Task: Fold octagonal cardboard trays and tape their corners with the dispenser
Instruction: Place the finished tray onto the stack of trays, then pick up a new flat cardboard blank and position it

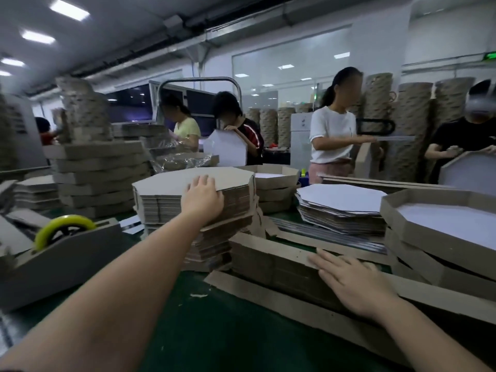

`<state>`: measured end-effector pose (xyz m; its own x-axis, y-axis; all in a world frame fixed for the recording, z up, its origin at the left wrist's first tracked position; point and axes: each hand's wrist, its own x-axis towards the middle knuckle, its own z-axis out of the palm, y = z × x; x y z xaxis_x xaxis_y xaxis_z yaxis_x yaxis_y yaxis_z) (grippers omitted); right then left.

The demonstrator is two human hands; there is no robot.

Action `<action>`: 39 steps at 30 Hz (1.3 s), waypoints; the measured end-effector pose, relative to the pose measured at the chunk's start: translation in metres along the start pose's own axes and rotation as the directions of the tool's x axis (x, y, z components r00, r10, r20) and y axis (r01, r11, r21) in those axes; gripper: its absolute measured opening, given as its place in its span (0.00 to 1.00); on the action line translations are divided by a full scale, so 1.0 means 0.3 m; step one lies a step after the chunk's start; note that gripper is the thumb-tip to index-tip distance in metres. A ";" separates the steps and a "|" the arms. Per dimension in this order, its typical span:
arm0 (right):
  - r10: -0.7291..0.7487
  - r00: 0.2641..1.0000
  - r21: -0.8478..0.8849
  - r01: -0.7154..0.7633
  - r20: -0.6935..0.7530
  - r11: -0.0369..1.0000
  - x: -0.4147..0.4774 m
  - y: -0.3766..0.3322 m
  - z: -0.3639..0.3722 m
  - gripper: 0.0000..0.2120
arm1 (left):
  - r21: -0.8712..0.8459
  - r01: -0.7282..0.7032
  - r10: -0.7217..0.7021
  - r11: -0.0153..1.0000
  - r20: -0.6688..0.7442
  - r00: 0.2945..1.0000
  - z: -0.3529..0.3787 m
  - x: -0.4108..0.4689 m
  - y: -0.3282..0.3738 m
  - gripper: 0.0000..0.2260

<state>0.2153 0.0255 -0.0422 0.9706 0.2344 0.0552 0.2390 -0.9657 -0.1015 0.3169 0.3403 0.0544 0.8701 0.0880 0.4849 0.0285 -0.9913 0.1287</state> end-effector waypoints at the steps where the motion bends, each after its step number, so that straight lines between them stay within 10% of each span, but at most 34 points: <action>1: 0.000 1.000 0.011 0.000 0.001 1.000 0.000 -0.002 -0.004 0.21 | 0.058 0.040 -0.044 0.998 0.080 0.996 0.015 0.014 -0.034 0.24; 8: 0.006 1.000 0.003 -0.006 -0.007 1.000 0.000 -0.015 -0.011 0.22 | 0.289 -0.100 0.129 0.952 -0.082 0.988 0.012 0.009 -0.078 0.13; 13: 0.031 0.998 -0.004 -0.031 0.048 1.000 -0.001 -0.020 -0.017 0.23 | 0.586 -0.364 0.461 0.724 -0.020 0.887 -0.062 -0.101 -0.036 0.21; 17: 0.016 0.993 0.300 0.020 -0.117 0.954 -0.035 -0.081 -0.071 0.27 | 0.563 -0.455 0.606 0.690 -0.105 0.788 -0.151 -0.300 0.020 0.23; 19: 0.123 0.971 0.711 0.061 -0.204 0.701 -0.084 -0.162 -0.124 0.34 | 0.519 -0.519 0.679 0.679 -0.176 0.713 -0.209 -0.416 0.035 0.27; 21: 0.211 0.967 0.969 0.089 -0.139 0.231 -0.131 -0.244 -0.174 0.37 | 0.479 -0.578 0.733 0.661 -0.249 0.633 -0.238 -0.533 0.049 0.26; 23: 0.239 0.961 0.975 0.174 -0.138 -0.139 -0.181 -0.315 -0.213 0.21 | 0.472 -0.638 0.792 0.609 -0.312 0.525 -0.257 -0.644 0.066 0.19; 26: 0.445 0.887 0.896 0.292 -0.123 -0.335 -0.309 -0.385 -0.243 0.12 | 0.400 -0.718 0.819 0.570 -0.341 0.461 -0.297 -0.799 0.086 0.17; 32: 0.469 0.882 0.905 0.236 -0.047 -0.354 -0.727 -0.390 -0.170 0.16 | -0.384 -0.766 0.802 0.515 -0.101 0.589 -0.350 -0.969 0.007 0.26; 36: 0.416 0.909 0.929 0.160 -0.008 -0.333 -1.049 -0.384 -0.083 0.23 | -0.343 -0.238 0.238 0.908 -0.044 0.970 -0.329 -0.887 -0.039 0.26; 39: 0.377 0.922 0.932 0.061 0.084 -0.358 -1.244 -0.387 -0.049 0.27 | -0.627 0.127 0.044 0.769 0.249 0.967 -0.301 -0.857 -0.055 0.24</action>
<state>-0.1752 0.0483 -0.0366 0.9878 -0.1387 -0.0711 0.0013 0.4640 -0.8858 0.0482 0.3428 0.0056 0.9657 0.0167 0.2590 -0.1765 -0.6893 0.7026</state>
